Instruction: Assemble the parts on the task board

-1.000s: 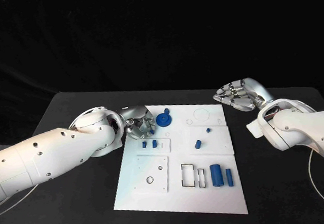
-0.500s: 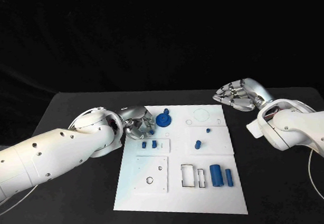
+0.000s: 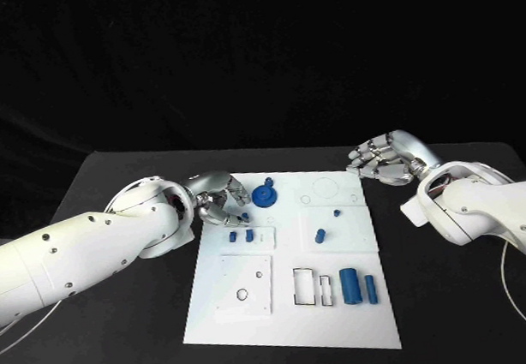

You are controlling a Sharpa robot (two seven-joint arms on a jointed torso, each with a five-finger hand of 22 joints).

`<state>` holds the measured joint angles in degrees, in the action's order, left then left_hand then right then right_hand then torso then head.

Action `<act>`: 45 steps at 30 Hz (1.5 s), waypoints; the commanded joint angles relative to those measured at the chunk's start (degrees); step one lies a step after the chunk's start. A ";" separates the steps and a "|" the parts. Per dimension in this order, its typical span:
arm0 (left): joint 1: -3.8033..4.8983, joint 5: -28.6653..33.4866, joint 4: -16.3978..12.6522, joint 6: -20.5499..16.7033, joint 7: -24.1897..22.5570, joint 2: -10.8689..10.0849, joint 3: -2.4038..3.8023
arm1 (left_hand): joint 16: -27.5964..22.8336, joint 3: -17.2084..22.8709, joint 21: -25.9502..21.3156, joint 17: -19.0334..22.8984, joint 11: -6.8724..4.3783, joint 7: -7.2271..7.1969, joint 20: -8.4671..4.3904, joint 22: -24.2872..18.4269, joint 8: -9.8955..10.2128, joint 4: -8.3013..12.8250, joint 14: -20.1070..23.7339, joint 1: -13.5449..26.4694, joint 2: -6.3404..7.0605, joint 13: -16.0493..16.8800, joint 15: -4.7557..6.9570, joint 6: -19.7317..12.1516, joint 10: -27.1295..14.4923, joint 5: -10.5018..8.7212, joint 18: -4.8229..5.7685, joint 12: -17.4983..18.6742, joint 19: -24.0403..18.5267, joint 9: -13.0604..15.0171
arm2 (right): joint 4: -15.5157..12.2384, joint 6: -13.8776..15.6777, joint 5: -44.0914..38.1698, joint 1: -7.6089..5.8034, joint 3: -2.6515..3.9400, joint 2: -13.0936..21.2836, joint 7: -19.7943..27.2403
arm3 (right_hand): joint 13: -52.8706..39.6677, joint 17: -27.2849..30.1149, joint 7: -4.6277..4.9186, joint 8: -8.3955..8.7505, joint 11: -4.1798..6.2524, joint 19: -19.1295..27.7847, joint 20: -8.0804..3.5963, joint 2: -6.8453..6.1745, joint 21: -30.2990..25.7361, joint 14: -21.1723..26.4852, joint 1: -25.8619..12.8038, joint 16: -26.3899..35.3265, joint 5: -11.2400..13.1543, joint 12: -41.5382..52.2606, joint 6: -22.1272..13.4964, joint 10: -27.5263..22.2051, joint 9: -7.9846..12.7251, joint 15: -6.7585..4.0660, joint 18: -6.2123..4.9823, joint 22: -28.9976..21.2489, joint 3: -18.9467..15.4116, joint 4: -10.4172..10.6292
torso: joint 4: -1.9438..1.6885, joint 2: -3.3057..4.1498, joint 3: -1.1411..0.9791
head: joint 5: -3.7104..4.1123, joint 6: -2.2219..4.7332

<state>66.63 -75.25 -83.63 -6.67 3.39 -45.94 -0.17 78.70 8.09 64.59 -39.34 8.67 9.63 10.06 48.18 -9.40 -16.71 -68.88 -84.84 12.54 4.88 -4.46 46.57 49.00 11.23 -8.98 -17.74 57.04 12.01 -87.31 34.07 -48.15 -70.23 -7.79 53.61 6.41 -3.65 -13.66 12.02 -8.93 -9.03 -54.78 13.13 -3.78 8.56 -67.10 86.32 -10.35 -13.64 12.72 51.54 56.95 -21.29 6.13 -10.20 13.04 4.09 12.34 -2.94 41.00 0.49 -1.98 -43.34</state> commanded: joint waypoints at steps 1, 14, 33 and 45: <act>0.03 13.53 -0.27 -4.76 -4.07 -0.68 0.21 | -0.75 -2.47 -1.22 2.72 0.19 0.03 0.14 -1.62 0.26 -0.26 1.41 0.17 -0.54 -0.21 -0.19 -0.49 -1.09 0.37 -0.75 -0.33 -1.18 -0.28 | -0.06 -6.66 -7.61 0.03 0.01 0.08 -0.80 | -0.03 -1.73 -0.63 0.44 1.02 -3.64 -1.70 -0.82 2.20 -4.29 1.41 -2.37 0.20 -0.04 1.37 2.07 0.46 -1.54 -0.44 0.80 2.13 -0.07 | 0.02 -0.03 -0.02 | 0.73 0.16; 0.13 51.33 -1.57 -11.36 -19.44 -5.07 0.95 | -8.27 3.70 -10.54 16.65 -0.28 1.92 0.24 -9.52 -3.38 0.07 13.26 -3.39 -3.06 0.81 -0.03 4.16 -0.50 0.33 -1.61 -8.63 -7.48 -0.64 | -3.06 -18.75 -34.54 -0.16 0.05 0.54 -7.53 | -0.54 -39.89 -2.97 1.73 4.27 -15.00 -8.00 -8.80 25.40 -18.87 -2.00 -49.16 -0.72 -7.47 7.56 13.05 1.70 -6.19 0.13 17.63 17.00 0.02 | 0.07 -0.05 0.02 | 4.59 0.57; 0.07 65.02 -4.99 -9.85 -24.43 -7.75 0.98 | -9.71 5.97 -12.53 18.00 -0.41 1.74 0.02 -10.71 -4.50 0.21 14.36 -3.55 -2.61 1.13 0.10 4.82 -1.12 0.29 -1.59 -10.83 -7.66 -0.75 | -5.77 -19.40 -51.27 0.01 0.05 -1.74 -14.42 | -0.77 -61.63 -1.79 2.61 2.76 -21.66 -6.36 -10.61 52.52 -20.39 -5.74 -70.68 -1.24 -8.83 6.42 8.66 0.96 -4.79 3.76 45.89 19.22 -1.76 | -0.11 0.08 0.07 | 5.71 0.68; 0.07 65.39 -5.26 -9.72 -24.11 -8.11 0.98 | -9.60 6.24 -12.65 18.07 -0.29 1.90 0.02 -10.81 -4.49 0.20 14.24 -3.55 -2.35 1.07 0.03 4.47 -1.66 0.23 -1.57 -10.96 -7.46 -0.84 | -5.45 -21.52 -52.95 0.29 -0.09 -2.77 -15.70 | -1.15 -63.26 -2.43 1.99 3.29 -22.24 -6.43 -9.64 55.76 -20.55 -5.01 -72.32 -1.09 -8.25 7.54 10.16 0.44 -5.10 4.15 49.43 21.27 -2.85 | -0.03 0.06 0.05 | 5.46 0.21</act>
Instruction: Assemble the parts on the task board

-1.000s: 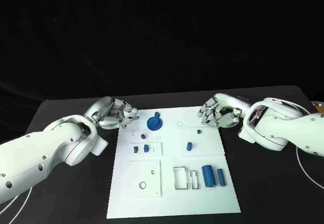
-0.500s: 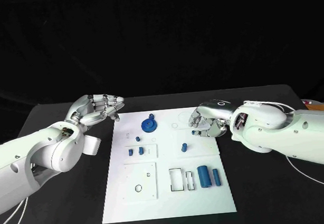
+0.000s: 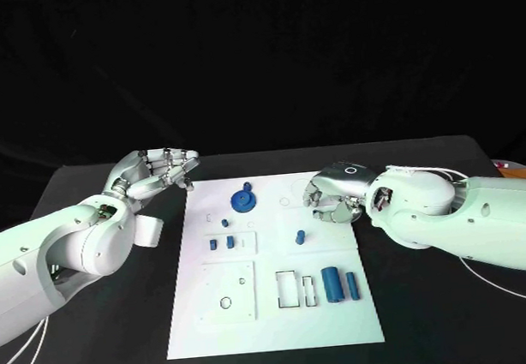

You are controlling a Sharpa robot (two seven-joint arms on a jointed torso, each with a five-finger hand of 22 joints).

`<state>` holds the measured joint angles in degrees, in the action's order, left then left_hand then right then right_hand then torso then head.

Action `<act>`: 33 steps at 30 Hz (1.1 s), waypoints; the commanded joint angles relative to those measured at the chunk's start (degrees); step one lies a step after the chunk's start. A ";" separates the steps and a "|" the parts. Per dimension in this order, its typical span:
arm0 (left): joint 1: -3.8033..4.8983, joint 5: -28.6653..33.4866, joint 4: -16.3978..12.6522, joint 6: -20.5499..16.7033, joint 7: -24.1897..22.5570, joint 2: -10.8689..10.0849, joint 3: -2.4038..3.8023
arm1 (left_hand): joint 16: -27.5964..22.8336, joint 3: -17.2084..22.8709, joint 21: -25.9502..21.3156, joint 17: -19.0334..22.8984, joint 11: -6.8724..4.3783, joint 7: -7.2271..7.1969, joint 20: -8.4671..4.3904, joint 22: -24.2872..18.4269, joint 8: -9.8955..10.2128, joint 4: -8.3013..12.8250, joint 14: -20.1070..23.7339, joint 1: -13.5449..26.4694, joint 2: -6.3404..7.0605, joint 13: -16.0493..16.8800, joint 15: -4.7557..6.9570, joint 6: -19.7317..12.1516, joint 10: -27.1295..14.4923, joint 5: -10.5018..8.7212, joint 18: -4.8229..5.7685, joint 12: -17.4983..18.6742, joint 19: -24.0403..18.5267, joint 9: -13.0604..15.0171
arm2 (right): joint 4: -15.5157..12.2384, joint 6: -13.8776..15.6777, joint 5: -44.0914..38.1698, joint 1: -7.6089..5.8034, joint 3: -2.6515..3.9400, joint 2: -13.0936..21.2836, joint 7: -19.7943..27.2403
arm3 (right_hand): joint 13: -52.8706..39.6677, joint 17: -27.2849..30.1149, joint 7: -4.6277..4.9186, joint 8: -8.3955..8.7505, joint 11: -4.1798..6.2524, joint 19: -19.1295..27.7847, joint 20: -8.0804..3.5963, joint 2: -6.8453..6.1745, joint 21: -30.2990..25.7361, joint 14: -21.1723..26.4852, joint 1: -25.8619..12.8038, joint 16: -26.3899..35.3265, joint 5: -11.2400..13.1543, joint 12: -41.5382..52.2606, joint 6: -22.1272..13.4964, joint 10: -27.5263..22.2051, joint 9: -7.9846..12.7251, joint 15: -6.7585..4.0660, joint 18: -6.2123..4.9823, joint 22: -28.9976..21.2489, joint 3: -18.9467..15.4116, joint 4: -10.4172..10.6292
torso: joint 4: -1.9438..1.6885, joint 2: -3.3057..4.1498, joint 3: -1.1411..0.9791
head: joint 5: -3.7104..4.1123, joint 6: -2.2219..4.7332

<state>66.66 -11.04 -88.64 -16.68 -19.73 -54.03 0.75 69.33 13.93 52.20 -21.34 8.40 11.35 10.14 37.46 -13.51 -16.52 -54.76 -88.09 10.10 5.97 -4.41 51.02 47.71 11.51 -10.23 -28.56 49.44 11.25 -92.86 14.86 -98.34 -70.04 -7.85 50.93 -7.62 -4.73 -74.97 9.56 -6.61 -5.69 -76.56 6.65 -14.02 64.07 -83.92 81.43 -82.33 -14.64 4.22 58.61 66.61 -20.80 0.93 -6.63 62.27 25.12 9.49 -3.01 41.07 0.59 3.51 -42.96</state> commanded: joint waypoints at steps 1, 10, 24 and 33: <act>0.04 1.19 -0.26 0.30 -0.97 -0.04 0.06 | -0.23 0.40 -0.26 0.08 -0.02 0.18 -0.06 -0.08 -0.37 0.00 0.12 -0.30 0.08 -0.02 -0.02 0.02 -0.37 -0.05 -0.32 -0.13 0.15 -0.08 | 0.13 -2.45 -2.92 0.11 -0.04 -0.09 -1.78 | -0.08 -1.92 0.01 -0.36 -0.04 -0.44 0.04 0.57 0.34 -3.72 -0.11 -0.36 -0.03 0.25 0.52 0.57 -0.09 0.07 0.59 0.30 0.35 -0.08 | 0.04 -0.02 -0.02 | -0.02 -0.16; 0.04 1.21 -0.33 0.40 -0.67 -0.15 0.06 | -0.20 0.51 -0.30 0.10 0.02 0.21 -0.05 -0.11 -0.40 0.04 0.10 -0.37 0.15 -0.04 -0.05 -0.06 -0.56 -0.06 -0.31 -0.18 0.21 -0.09 | 0.22 -4.39 -4.75 0.42 -0.11 -0.16 -2.90 | -0.11 -2.30 -0.09 -0.49 0.04 -0.60 0.00 0.39 1.05 -3.76 -0.36 -0.68 0.23 0.27 0.72 0.83 -0.20 0.02 0.72 1.11 0.60 -0.19 | 0.08 -0.04 -0.12 | -0.08 -0.42; 0.04 1.21 -0.24 0.47 -0.48 -0.17 0.06 | -0.19 0.61 -0.33 0.13 0.04 0.22 -0.05 -0.14 -0.43 0.07 0.09 -0.44 0.19 -0.06 -0.06 -0.11 -0.72 -0.06 -0.31 -0.21 0.26 -0.10 | 0.42 -3.46 -4.43 0.97 -0.13 -0.75 -2.64 | -0.33 -3.00 -0.59 -1.17 0.50 -0.84 -0.23 1.23 2.53 -3.84 -0.75 -1.37 0.52 0.53 1.73 2.18 -0.74 -0.32 0.93 2.81 1.99 -0.44 | 0.05 -0.04 -0.12 | -0.08 -0.54; 0.04 1.21 -0.14 0.58 -0.36 -0.13 0.06 | -0.17 0.76 -0.38 0.16 0.07 0.24 -0.04 -0.17 -0.49 0.08 0.10 -0.52 0.17 -0.07 -0.08 -0.13 -0.92 -0.06 -0.31 -0.27 0.31 -0.10 | 0.77 -4.28 -4.11 1.18 -0.15 -1.06 -3.22 | -0.48 -3.27 -0.96 -1.73 0.85 -0.93 -0.47 2.21 3.38 -3.87 -0.63 -1.74 1.37 0.61 2.37 3.16 -1.27 -0.62 1.05 3.85 3.36 -1.07 | 0.01 -0.05 -0.08 | -0.11 -0.73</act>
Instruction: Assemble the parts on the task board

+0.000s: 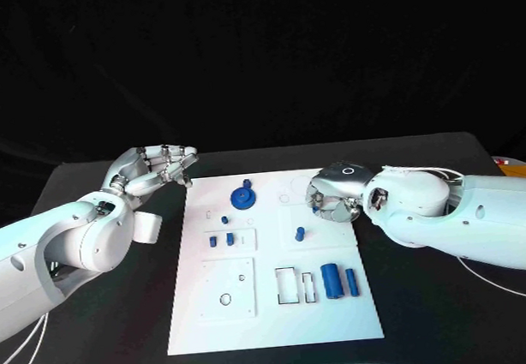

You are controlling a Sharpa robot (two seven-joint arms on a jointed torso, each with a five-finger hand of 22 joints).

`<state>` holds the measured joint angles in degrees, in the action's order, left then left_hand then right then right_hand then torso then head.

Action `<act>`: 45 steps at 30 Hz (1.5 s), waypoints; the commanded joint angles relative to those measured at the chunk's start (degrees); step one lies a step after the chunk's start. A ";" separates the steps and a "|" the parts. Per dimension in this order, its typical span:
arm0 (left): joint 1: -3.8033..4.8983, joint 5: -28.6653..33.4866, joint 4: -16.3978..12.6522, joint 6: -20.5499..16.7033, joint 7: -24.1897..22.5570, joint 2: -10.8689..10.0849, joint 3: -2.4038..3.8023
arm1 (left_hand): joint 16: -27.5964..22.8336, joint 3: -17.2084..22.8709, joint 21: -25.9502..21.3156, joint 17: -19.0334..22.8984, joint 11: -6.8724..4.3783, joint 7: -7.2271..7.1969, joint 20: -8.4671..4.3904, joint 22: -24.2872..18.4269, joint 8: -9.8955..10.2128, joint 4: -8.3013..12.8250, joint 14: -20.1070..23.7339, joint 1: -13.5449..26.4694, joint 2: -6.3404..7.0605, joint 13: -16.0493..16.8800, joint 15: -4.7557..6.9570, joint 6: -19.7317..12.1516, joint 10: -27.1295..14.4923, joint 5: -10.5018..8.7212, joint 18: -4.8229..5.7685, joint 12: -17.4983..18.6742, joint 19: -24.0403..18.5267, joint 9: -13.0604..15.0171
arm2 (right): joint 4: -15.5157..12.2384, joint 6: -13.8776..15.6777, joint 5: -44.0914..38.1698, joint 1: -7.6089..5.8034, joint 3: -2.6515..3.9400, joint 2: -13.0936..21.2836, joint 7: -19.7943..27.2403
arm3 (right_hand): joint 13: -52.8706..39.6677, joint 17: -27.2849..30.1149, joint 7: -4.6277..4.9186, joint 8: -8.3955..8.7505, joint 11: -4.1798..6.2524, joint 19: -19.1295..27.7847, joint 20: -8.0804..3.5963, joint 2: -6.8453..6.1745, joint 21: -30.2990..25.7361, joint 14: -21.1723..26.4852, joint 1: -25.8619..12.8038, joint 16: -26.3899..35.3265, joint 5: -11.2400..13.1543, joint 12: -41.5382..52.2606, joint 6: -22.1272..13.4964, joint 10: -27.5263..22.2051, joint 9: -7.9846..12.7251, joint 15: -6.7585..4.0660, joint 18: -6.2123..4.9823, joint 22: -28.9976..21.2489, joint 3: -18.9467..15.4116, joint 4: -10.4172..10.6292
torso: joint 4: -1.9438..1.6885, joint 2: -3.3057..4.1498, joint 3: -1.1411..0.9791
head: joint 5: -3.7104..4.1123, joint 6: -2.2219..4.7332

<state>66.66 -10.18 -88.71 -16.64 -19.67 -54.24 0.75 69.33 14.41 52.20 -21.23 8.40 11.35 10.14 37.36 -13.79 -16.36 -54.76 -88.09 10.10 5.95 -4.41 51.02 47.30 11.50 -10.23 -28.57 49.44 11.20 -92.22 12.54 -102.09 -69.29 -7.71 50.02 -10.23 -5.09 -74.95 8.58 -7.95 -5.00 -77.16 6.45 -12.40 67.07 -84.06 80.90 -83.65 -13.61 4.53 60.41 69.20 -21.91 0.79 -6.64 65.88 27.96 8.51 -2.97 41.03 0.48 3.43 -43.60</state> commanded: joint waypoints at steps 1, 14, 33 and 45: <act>0.03 0.35 -0.08 0.55 -0.39 0.08 0.06 | -0.17 0.29 -0.38 0.05 0.07 0.24 -0.04 -0.06 -0.22 -0.09 0.10 -0.52 0.18 -0.06 -0.09 -0.12 -0.51 -0.06 -0.31 -0.27 0.31 -0.06 | 0.14 -2.07 -0.35 0.47 -0.29 -0.19 -0.69 | -0.14 -3.29 -0.01 -0.44 0.21 -0.30 -0.29 0.63 0.40 -3.73 -0.09 -0.43 0.40 0.32 0.64 0.67 -0.21 -0.49 1.05 0.26 0.62 -0.17 | -0.04 0.00 0.03 | -0.04 -0.10; 0.03 0.36 -0.12 0.53 -0.29 0.10 0.06 | -0.20 0.70 -0.51 0.16 0.12 0.25 -0.02 -0.15 -0.47 0.02 0.21 -0.85 0.28 -0.12 -0.12 -0.07 -1.07 -0.04 -0.31 -0.40 0.41 -0.03 | 0.07 -2.03 -0.86 0.83 -0.33 -0.75 -1.48 | -0.87 -3.76 -0.67 -1.70 0.99 -0.66 -0.81 1.70 1.97 -3.80 0.42 -0.95 1.98 0.79 1.97 2.82 -1.41 -1.10 1.31 2.18 2.36 -2.46 | 0.00 -0.04 0.03 | -0.16 -0.43; 0.04 0.36 -0.29 0.26 -0.07 0.04 0.06 | -0.28 1.19 -0.69 0.33 0.23 0.33 0.01 -0.24 -0.70 0.11 0.44 -1.28 0.51 -0.21 -0.19 -0.17 -1.71 -0.02 -0.30 -0.57 0.44 -0.04 | -0.71 0.41 -2.76 1.02 -0.43 -0.85 -3.28 | -1.69 -4.10 -1.00 -2.98 1.49 -0.93 -1.28 3.58 3.18 -3.86 0.84 -1.35 3.11 0.91 2.82 4.45 -2.89 -1.57 1.51 3.74 4.44 -5.23 | 0.02 -0.02 -0.02 | -0.20 -0.57; 0.04 0.36 -0.18 0.15 0.08 0.08 0.06 | -0.30 1.33 -0.76 0.39 0.30 0.42 0.03 -0.27 -0.74 0.06 0.51 -1.32 0.59 -0.26 -0.23 -0.30 -2.03 -0.03 -0.29 -0.59 0.44 -0.07 | -1.86 4.09 -2.83 0.83 -0.32 -0.24 -3.31 | -1.86 -4.13 -1.08 -3.26 1.54 -0.96 -1.32 3.58 3.38 -3.87 0.06 -1.42 3.66 0.82 2.81 4.67 -3.32 -1.60 1.55 4.04 4.65 -5.46 | 0.07 -0.02 -0.03 | -0.31 -0.36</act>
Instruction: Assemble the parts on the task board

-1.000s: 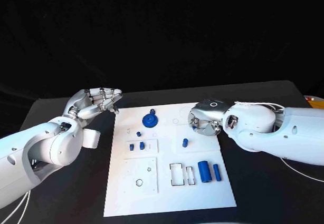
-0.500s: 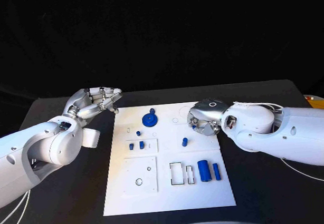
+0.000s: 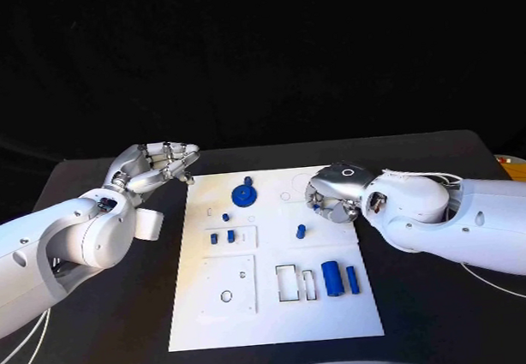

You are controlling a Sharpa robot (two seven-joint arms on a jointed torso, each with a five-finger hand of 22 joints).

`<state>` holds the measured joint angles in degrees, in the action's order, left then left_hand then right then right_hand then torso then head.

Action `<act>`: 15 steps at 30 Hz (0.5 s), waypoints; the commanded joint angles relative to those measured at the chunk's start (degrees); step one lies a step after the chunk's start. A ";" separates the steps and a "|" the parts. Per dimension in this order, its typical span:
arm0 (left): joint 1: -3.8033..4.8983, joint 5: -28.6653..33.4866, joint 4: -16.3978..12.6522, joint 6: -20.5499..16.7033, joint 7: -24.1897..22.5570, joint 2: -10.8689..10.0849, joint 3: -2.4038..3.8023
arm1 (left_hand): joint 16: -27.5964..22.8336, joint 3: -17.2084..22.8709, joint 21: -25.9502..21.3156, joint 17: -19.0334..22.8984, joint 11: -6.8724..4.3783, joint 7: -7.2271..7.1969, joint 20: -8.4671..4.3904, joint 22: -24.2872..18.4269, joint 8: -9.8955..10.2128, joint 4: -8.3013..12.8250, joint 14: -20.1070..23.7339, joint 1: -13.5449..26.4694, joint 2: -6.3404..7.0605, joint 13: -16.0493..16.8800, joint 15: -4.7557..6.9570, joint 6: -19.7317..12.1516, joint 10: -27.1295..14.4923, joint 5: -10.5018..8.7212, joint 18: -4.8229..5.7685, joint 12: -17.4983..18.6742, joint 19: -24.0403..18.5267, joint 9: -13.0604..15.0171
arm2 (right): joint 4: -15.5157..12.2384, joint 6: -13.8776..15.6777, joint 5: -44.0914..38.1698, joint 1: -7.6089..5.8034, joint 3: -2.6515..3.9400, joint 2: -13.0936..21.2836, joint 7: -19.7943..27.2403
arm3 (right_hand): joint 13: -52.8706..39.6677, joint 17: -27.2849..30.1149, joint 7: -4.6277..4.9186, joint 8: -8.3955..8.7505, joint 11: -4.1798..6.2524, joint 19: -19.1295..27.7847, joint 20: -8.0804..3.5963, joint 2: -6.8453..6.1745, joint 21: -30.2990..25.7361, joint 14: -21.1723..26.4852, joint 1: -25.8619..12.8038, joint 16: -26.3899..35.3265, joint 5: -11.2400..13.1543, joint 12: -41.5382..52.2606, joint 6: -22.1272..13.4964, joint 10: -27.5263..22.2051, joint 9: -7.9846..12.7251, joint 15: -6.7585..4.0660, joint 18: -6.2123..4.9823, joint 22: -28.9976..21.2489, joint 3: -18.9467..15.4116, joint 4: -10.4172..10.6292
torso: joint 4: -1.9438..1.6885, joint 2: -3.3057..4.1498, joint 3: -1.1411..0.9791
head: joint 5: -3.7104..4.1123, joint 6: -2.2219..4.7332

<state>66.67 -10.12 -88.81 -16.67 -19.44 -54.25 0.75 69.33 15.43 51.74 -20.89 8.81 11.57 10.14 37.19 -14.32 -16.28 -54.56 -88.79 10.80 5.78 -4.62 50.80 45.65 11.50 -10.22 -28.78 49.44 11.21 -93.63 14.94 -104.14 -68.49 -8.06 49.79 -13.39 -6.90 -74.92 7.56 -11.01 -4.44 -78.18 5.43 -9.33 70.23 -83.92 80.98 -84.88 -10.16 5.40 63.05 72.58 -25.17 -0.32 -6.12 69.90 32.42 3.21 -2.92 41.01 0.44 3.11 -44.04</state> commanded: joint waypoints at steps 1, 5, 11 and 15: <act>0.04 0.30 -0.06 0.18 -0.15 0.10 0.06 | -0.30 0.31 -0.30 0.05 -0.11 0.20 0.03 -0.10 -0.20 -0.01 0.30 -0.62 -0.10 -0.09 -0.03 -0.08 -0.39 -0.02 -0.29 -0.38 0.44 -0.08 | -0.53 1.95 -0.79 -0.01 0.04 0.04 -0.13 | -0.05 -4.15 -0.07 -0.21 0.98 0.06 -0.29 0.52 0.21 -4.01 -0.02 -0.20 0.20 -0.05 0.17 1.28 -0.07 -0.49 1.03 0.02 0.18 -0.15 | 0.01 0.00 0.01 | 0.01 0.09; 0.04 0.30 0.03 0.18 -0.13 0.12 0.06 | -0.30 0.38 -0.34 0.08 -0.07 0.25 0.04 -0.11 -0.20 -0.03 0.33 -0.63 -0.06 -0.12 -0.06 -0.18 -0.56 -0.03 -0.29 -0.39 0.44 -0.10 | -0.94 2.96 -0.79 -0.11 0.12 0.30 -0.04 | -0.06 -4.22 -0.08 -0.23 0.99 0.07 -0.29 0.50 0.20 -4.02 -0.07 -0.23 0.27 -0.07 0.16 1.29 -0.10 -0.49 1.02 0.02 0.20 -0.18 | 0.03 -0.04 0.00 | -0.08 0.13; 0.03 0.30 0.11 0.18 -0.14 0.18 0.06 | -0.30 0.39 -0.34 0.08 -0.06 0.26 0.05 -0.12 -0.21 -0.04 0.33 -0.63 -0.04 -0.12 -0.07 -0.21 -0.60 -0.03 -0.28 -0.39 0.44 -0.10 | -2.49 4.66 0.03 -0.49 0.41 1.48 0.18 | -0.07 -4.27 -0.10 -0.26 1.00 0.01 -0.30 0.46 0.33 -4.03 -0.10 -0.26 0.33 -0.08 0.16 1.30 -0.14 -0.50 1.05 0.15 0.21 -0.25 | -0.03 -0.02 0.01 | -0.13 0.18; 0.03 0.30 0.13 0.17 -0.13 0.19 0.05 | -0.30 0.42 -0.36 0.10 -0.05 0.28 0.06 -0.12 -0.21 -0.04 0.34 -0.63 -0.02 -0.13 -0.08 -0.25 -0.69 -0.03 -0.28 -0.40 0.45 -0.11 | -3.77 5.64 0.91 -0.66 0.56 2.37 0.36 | -0.09 -4.24 -0.10 -0.27 1.00 0.00 -0.30 0.41 0.35 -4.02 -0.19 -0.25 0.39 -0.11 0.13 1.28 -0.18 -0.51 1.06 0.19 0.22 -0.28 | 0.03 -0.03 0.04 | -0.35 0.25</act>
<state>66.67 -10.12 -88.60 -16.67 -19.33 -54.18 0.75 69.33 15.43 51.74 -20.84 8.81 11.57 10.14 37.14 -14.32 -16.28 -54.56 -88.79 10.80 5.72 -4.62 50.80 45.25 11.50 -10.22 -28.99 49.44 11.16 -96.81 18.43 -103.79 -69.12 -7.52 51.91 -13.39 -6.93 -74.92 7.46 -11.00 -4.54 -78.18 5.43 -9.33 70.22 -83.92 80.98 -84.88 -9.93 5.40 62.95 72.69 -25.27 -0.32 -6.13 70.04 32.56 3.05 -2.91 40.99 0.44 2.91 -43.82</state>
